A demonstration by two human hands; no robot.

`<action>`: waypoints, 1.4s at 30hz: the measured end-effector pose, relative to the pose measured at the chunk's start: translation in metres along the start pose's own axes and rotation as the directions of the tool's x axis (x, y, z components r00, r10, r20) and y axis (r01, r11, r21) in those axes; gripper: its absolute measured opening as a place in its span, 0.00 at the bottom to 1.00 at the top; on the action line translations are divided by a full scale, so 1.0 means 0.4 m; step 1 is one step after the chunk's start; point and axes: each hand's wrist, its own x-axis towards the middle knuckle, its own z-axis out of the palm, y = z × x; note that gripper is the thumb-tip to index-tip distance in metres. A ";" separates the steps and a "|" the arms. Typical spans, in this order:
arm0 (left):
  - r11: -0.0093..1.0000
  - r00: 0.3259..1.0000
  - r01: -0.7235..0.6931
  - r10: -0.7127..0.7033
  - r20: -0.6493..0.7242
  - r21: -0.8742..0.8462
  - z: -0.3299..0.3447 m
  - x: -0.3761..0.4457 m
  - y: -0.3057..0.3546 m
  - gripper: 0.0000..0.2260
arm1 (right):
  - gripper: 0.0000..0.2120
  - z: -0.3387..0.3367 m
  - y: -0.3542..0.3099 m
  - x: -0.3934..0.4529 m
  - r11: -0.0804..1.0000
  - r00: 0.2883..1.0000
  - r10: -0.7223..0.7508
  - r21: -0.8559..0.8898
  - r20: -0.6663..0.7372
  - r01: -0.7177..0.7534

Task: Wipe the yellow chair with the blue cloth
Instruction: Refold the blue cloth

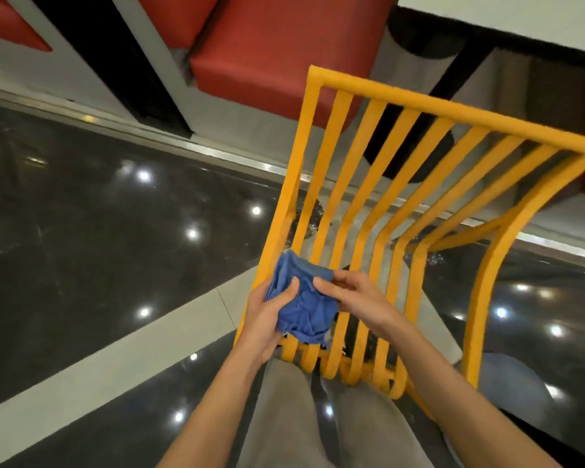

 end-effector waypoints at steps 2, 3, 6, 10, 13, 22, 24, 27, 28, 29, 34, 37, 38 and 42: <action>0.996 0.998 -0.028 0.023 0.064 0.086 0.040 -0.001 0.029 0.13 | 0.06 -0.023 -0.011 -0.049 0.991 0.986 -0.131 -0.003 -0.104 0.131; 0.989 0.993 -0.052 0.037 0.109 0.137 0.059 -0.002 0.044 0.12 | 0.06 -0.034 -0.017 -0.078 0.982 0.971 -0.187 -0.003 -0.149 0.189; 0.941 0.959 -0.169 0.088 0.269 0.293 0.112 -0.005 0.089 0.10 | 0.08 -0.065 -0.038 -0.165 0.947 0.911 -0.321 -0.081 -0.259 0.311; 0.830 0.878 -0.299 0.045 0.477 0.471 0.182 0.003 0.121 0.07 | 0.12 -0.112 -0.062 -0.250 0.895 0.853 -0.411 -0.321 -0.320 0.311; 0.768 0.833 -0.372 0.030 0.552 0.521 0.249 0.006 0.123 0.10 | 0.18 -0.127 -0.080 -0.286 0.907 0.848 -0.398 -0.293 -0.351 0.304; 0.869 0.964 -0.021 -0.113 0.241 0.494 0.344 0.017 0.051 0.25 | 0.06 -0.175 -0.041 -0.366 0.930 0.738 -0.366 -0.259 -0.568 0.262; 0.835 0.912 0.287 -0.388 0.132 0.470 0.346 0.022 -0.004 0.36 | 0.06 -0.183 -0.021 -0.384 0.944 0.718 -0.330 -0.204 -0.613 0.260; 0.720 0.767 0.520 -0.630 0.119 0.459 0.368 0.021 -0.080 0.41 | 0.04 -0.209 0.011 -0.425 0.948 0.678 -0.277 -0.078 -0.681 0.309; 0.700 0.739 0.543 -0.661 0.132 0.463 0.387 0.018 -0.105 0.41 | 0.04 -0.220 0.020 -0.446 0.939 0.663 -0.253 -0.015 -0.704 0.343; 0.701 0.720 0.554 -0.675 0.164 0.449 0.408 0.019 -0.130 0.39 | 0.04 -0.232 0.031 -0.468 0.925 0.643 -0.227 0.046 -0.731 0.378; 0.763 0.730 0.462 -0.617 0.295 0.453 0.604 -0.017 -0.209 0.17 | 0.07 -0.322 0.134 -0.610 0.878 0.396 -0.061 0.140 -0.916 0.458; 0.747 0.723 0.339 -0.596 0.349 0.572 0.751 -0.041 -0.251 0.15 | 0.06 -0.392 0.221 -0.697 0.849 0.218 0.085 0.185 -0.972 0.494; 0.730 0.718 0.271 -0.587 0.374 0.627 0.800 -0.050 -0.265 0.15 | 0.06 -0.410 0.245 -0.725 0.829 0.175 0.138 0.211 -0.975 0.518; 0.665 0.666 0.030 -0.570 0.482 0.746 0.991 -0.098 -0.337 0.13 | 0.06 -0.472 0.335 -0.823 0.757 0.037 0.311 0.271 -0.950 0.595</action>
